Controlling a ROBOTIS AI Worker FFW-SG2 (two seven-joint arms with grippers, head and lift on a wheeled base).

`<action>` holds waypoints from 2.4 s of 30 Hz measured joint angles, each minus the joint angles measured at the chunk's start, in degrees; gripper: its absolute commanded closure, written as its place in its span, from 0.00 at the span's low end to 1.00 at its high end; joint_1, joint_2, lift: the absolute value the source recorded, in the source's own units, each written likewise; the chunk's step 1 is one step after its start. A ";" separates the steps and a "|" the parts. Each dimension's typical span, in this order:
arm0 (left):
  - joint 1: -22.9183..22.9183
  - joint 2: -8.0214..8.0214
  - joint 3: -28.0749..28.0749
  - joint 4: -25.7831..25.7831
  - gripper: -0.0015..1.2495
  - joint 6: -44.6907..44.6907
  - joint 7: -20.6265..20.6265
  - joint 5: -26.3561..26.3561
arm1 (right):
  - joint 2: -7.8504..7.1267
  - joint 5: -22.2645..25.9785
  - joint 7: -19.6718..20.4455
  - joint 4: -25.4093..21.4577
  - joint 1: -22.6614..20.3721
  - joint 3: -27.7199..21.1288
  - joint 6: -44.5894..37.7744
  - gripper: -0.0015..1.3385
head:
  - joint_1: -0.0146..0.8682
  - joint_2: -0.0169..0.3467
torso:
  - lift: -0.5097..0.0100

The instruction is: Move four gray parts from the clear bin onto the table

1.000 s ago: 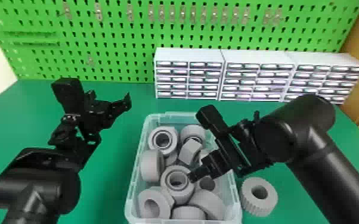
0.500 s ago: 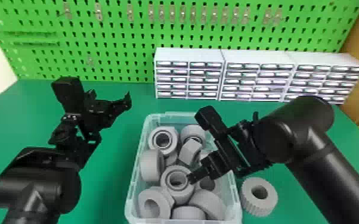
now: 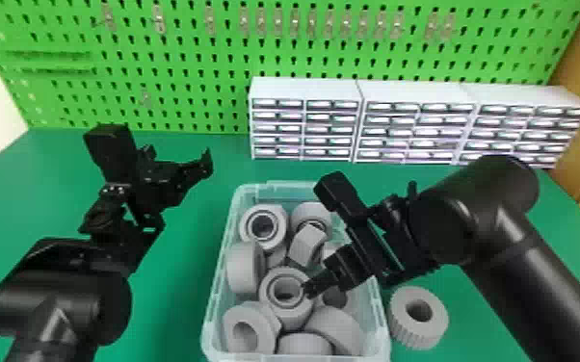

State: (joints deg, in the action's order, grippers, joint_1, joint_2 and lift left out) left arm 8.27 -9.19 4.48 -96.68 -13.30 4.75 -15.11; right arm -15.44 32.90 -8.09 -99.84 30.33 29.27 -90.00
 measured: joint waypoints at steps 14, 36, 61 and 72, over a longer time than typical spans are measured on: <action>0.34 0.39 0.12 0.23 0.08 0.03 0.03 0.00 | 1.80 -3.85 0.00 1.98 1.18 1.11 0.00 0.35 | 0.78 0.14 | 0.89; 0.61 0.41 0.17 0.42 0.08 0.03 0.32 -0.10 | 3.78 -5.04 -0.05 8.56 4.49 5.85 4.08 0.35 | 0.78 0.14 | 0.89; 0.69 0.41 0.01 0.68 0.08 0.03 0.70 -0.10 | 4.33 -5.87 -3.03 15.02 5.44 7.96 9.67 0.36 | 0.78 0.14 | 0.89; 0.69 0.40 0.00 0.79 0.08 0.03 0.72 -0.19 | 4.59 -8.91 -5.26 16.16 5.47 8.57 10.80 0.61 | 0.78 0.14 | 0.89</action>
State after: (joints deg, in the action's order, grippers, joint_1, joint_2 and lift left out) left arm 8.96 -8.79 4.48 -95.89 -13.27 5.47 -15.29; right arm -10.86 23.99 -13.34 -83.68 35.80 37.84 -79.20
